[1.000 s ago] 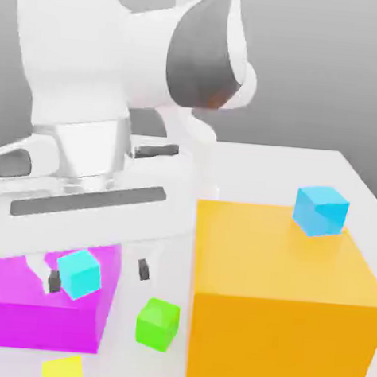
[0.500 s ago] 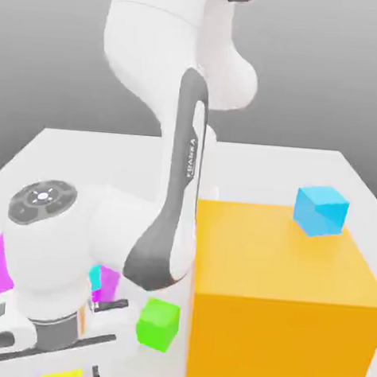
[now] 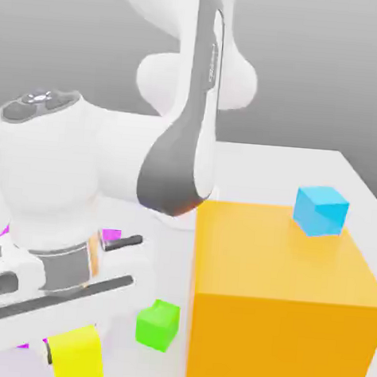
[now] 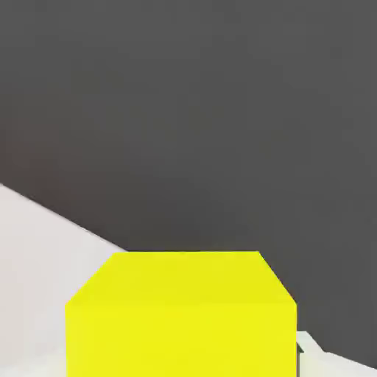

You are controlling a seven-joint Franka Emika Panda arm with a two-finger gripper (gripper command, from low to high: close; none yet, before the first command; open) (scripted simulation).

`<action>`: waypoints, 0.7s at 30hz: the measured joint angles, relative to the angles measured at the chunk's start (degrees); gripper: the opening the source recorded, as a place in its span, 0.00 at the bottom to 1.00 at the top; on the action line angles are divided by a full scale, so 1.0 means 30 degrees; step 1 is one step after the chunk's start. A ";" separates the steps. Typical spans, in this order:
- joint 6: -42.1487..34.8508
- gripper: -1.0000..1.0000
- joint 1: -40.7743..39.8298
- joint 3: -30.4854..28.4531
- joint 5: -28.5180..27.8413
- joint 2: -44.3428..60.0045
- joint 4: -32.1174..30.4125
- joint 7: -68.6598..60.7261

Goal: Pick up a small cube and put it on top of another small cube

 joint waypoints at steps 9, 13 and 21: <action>-0.4304 0.00 0.3442 0.2197 -0.0503 -0.5724 -0.1525 0.2023; -0.6352 0.00 0.4207 0.3519 -0.1836 -0.8490 -0.2746 0.4401; -0.8609 0.00 0.5165 0.6800 -0.4200 -1.2957 -0.5437 0.8462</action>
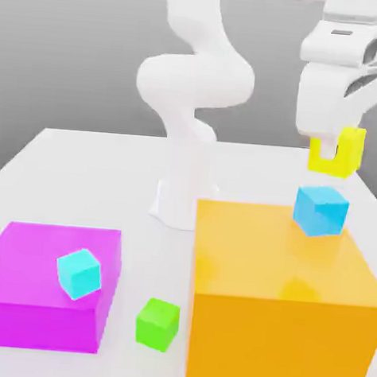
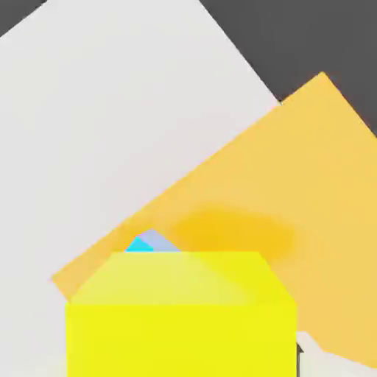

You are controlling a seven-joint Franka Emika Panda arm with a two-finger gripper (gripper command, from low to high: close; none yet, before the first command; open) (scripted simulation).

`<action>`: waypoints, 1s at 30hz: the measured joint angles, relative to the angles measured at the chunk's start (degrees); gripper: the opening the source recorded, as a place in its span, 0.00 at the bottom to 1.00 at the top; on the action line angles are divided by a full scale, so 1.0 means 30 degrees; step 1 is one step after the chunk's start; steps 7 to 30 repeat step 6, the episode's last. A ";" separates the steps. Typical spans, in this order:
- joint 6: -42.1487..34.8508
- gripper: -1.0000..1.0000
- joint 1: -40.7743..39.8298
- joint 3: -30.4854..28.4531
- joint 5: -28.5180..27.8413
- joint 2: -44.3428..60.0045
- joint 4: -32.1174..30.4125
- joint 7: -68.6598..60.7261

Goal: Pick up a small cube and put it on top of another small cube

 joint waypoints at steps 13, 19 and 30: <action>0.2044 1.00 0.0009 0.0291 -0.0009 0.0605 -0.1435 0.0129; 0.2044 1.00 0.0009 0.0291 -0.0009 0.0605 -0.1435 0.0129; 0.2044 1.00 0.0009 0.0291 -0.0009 0.0605 -0.1435 0.0129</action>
